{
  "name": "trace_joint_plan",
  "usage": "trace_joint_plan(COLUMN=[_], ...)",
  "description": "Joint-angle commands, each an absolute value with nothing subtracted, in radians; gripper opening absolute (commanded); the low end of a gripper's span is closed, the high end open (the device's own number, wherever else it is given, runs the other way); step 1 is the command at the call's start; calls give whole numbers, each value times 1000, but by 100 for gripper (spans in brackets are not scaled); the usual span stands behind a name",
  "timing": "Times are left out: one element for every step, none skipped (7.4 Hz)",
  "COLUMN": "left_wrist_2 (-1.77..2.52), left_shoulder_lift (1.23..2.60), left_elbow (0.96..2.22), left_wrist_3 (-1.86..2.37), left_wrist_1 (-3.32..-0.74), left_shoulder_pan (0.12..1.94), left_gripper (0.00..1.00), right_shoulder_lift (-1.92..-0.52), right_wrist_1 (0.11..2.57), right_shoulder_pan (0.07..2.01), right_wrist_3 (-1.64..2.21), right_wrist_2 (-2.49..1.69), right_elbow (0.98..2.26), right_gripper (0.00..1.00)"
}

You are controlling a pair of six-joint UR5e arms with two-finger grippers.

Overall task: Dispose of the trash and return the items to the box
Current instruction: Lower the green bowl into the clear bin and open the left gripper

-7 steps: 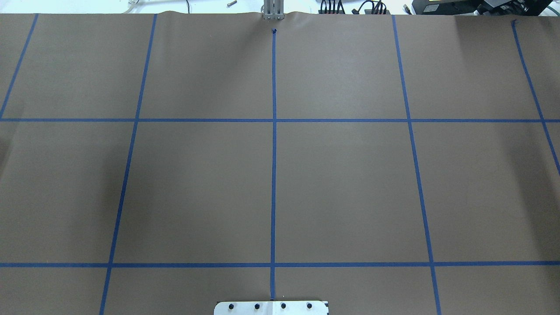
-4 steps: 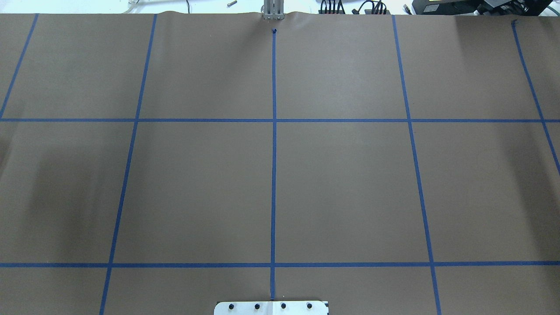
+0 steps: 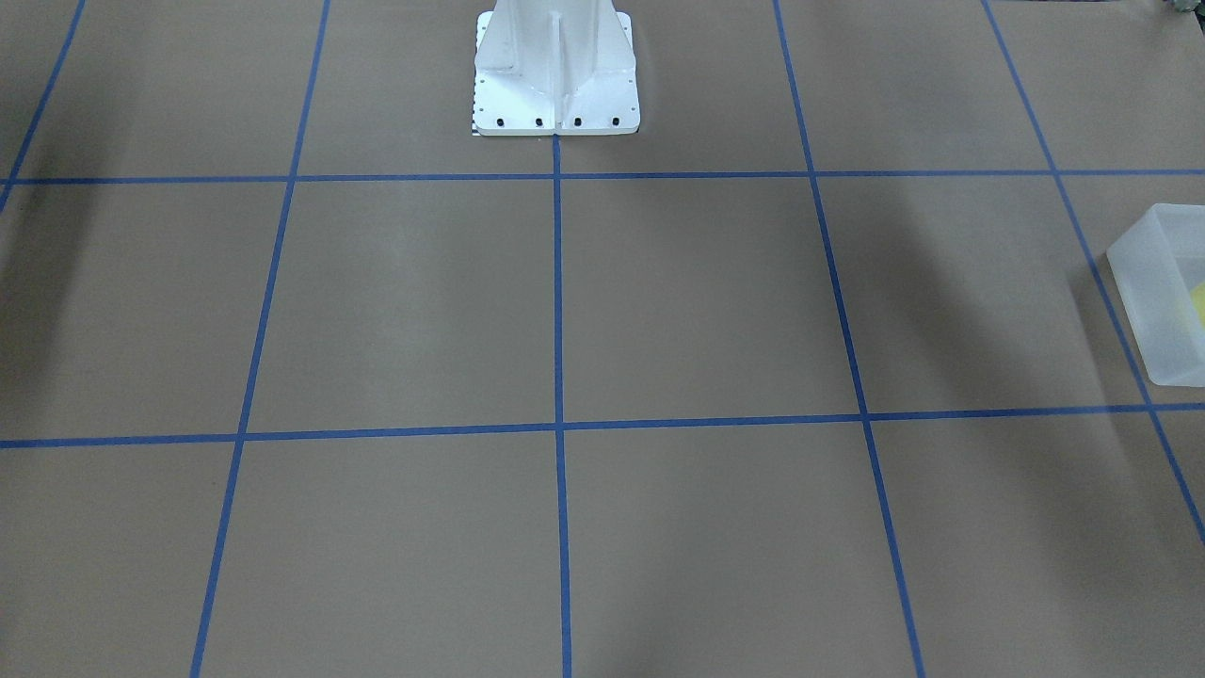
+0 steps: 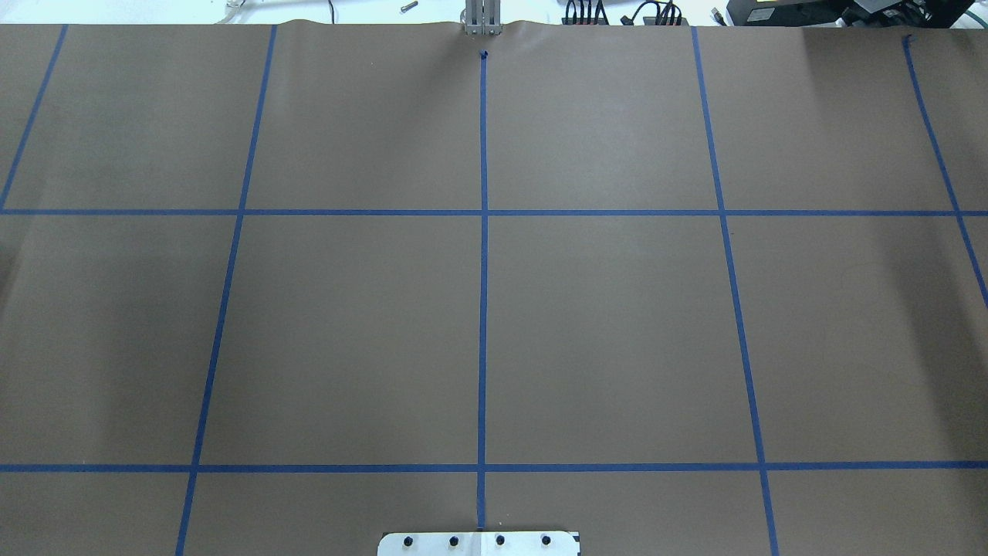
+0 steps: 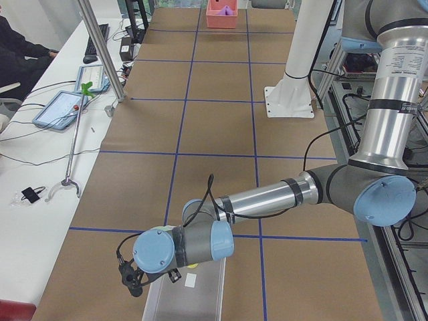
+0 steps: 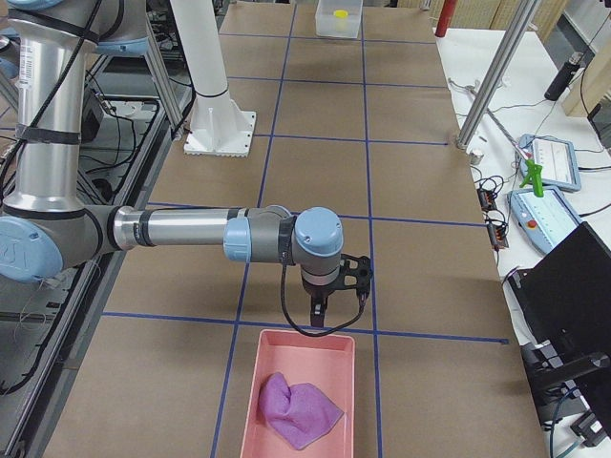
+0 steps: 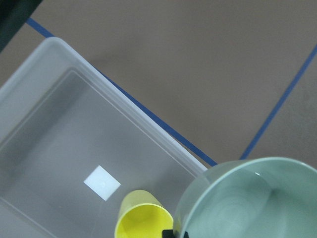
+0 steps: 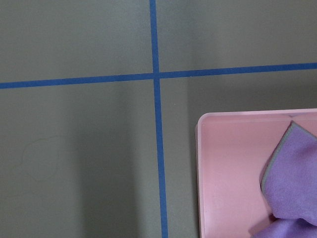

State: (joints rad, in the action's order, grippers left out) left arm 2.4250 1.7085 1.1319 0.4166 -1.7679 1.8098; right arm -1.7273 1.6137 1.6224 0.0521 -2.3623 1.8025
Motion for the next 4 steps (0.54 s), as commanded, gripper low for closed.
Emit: trace_joint_plan(left_wrist_2=[2365,2362,2364,2364], left_shoulder_lift=[1703,1683,1671,1667], left_elbow=[1080,1081,1084,1074], left_wrist_3=[420,420,420,420], left_wrist_1=[-1819,-1821,-1822,-1822], left_shoulder_pan=[1809,1807,1807,1806], left_gripper=[0,0,0,0], right_shoulder_lift=[-1727,-1727,-1727,-1729], right_wrist_1=[1614,1614,1614,1614], right_shoulder_pan=[1620,1620,1618,1618], right_wrist_3=[52,52,52,52], right_wrist_2=[-2362,-2362,-2362,-2361], right_elbow=[1805,1805,1805,1805], right_gripper=[100,100,100,100])
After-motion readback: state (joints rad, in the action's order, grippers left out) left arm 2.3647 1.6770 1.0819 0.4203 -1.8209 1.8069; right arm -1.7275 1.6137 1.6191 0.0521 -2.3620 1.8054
